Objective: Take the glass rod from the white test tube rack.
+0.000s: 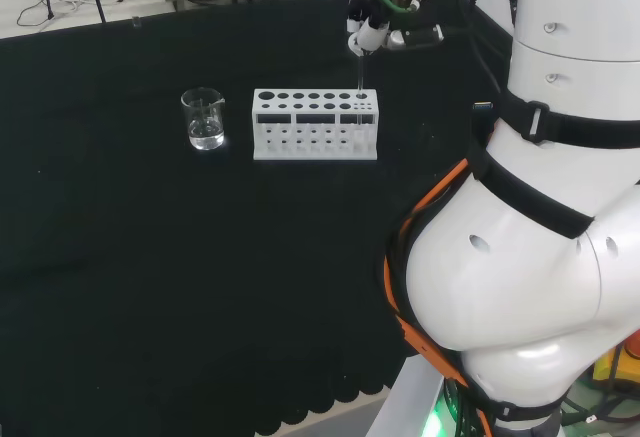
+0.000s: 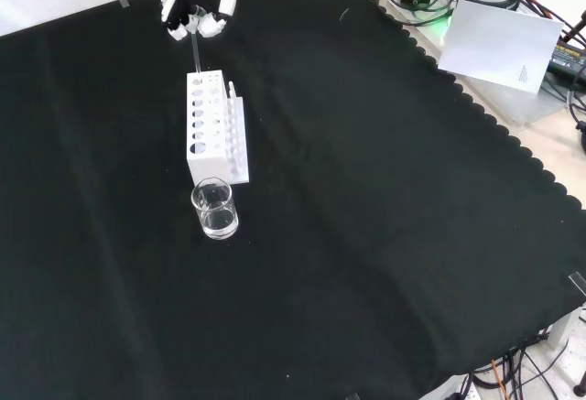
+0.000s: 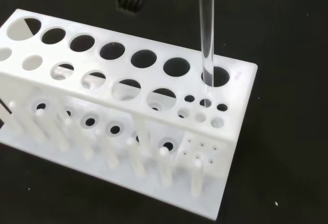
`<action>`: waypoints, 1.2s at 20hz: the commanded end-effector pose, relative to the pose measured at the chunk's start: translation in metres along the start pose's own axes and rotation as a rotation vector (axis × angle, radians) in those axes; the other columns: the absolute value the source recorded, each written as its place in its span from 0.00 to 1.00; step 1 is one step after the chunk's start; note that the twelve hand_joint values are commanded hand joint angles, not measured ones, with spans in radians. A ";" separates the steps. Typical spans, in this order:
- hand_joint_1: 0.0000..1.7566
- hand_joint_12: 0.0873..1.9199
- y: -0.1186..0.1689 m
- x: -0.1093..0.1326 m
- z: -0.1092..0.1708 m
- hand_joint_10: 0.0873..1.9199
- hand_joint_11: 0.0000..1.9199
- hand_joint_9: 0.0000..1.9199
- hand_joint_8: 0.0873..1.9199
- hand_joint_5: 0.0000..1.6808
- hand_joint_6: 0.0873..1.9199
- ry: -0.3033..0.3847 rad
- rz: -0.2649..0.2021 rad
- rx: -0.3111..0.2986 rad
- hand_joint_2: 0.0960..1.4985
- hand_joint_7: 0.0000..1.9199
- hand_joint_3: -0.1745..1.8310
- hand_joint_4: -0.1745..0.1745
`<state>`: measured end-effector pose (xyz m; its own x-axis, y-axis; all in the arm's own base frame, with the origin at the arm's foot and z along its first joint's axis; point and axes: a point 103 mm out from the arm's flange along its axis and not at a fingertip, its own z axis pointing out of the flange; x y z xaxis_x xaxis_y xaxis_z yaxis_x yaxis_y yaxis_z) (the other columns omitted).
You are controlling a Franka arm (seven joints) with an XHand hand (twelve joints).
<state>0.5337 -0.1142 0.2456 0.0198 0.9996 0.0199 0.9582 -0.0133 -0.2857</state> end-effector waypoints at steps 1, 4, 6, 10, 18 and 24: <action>0.68 0.60 0.007 -0.002 0.007 0.43 0.58 0.76 0.53 0.51 0.58 -0.016 -0.001 -0.061 0.68 0.53 0.20 0.00; 0.71 0.56 0.006 -0.005 0.002 0.46 0.64 0.77 0.55 0.55 0.55 -0.012 0.000 -0.104 0.66 0.52 0.20 0.00; 0.72 0.52 0.003 -0.005 -0.004 0.47 0.69 0.78 0.56 0.55 0.53 0.015 0.001 -0.159 0.55 0.56 0.34 0.00; 0.74 0.51 -0.007 -0.004 -0.021 0.48 0.74 0.82 0.58 0.58 0.49 0.063 -0.022 -0.268 0.45 0.61 0.46 0.00; 0.75 0.54 -0.027 0.014 -0.059 0.39 0.78 0.86 0.52 0.66 0.38 0.083 -0.039 -0.283 0.36 0.66 0.51 0.00; 0.76 0.56 -0.032 0.022 -0.079 0.36 0.77 0.88 0.49 0.71 0.31 0.100 -0.054 -0.209 0.34 0.68 0.52 0.00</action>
<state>0.5305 -0.1066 0.3116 -0.0077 0.9980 0.0633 0.9999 0.0084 -0.0118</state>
